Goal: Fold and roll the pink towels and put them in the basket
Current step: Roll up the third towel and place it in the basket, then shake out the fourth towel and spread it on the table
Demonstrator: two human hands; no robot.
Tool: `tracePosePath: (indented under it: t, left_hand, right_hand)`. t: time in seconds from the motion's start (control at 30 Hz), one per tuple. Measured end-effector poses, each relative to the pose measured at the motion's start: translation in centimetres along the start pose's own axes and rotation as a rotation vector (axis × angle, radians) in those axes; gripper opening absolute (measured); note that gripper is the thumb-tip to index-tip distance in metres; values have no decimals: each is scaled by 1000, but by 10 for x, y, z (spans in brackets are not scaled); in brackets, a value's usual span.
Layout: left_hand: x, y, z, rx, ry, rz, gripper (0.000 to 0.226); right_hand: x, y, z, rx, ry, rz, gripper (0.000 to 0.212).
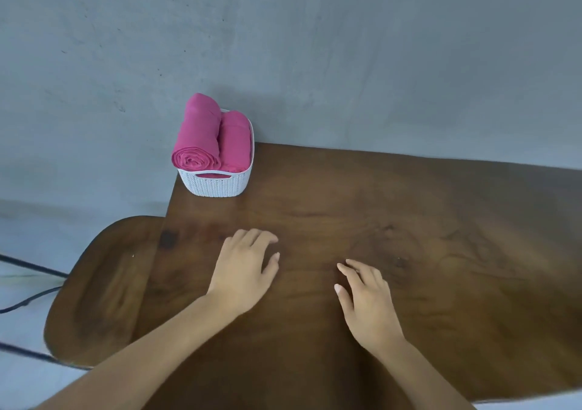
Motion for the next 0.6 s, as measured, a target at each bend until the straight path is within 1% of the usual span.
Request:
tracePosePath:
  t: [0.17, 0.27, 0.47, 0.6]
  left_hand:
    - [-43, -25, 34, 110, -24, 36, 22]
    - [-76, -33, 53, 158, -21, 63, 24]
    - [-150, -44, 95, 217, -12, 98, 22]
    - [-201, -46, 126, 217, -10, 90, 20]
  right_hand:
    - [-37, -24, -20, -63, 24, 33, 38]
    - [-70, -42, -36, -55, 45, 87, 37]
    - [-157, -88, -71, -68, 46, 167, 38]
    - [-223, -120, -93, -103, 64, 214, 37]
Point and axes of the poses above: each hand's wrist, its own y-axis towards the middle knuckle, its own z-axis out of the palm, x = y × z, the point moved 2 cm from there along y, towards the middle knuckle, and after that the axes turned 10 degrees about -x, right-handed, at the moved point
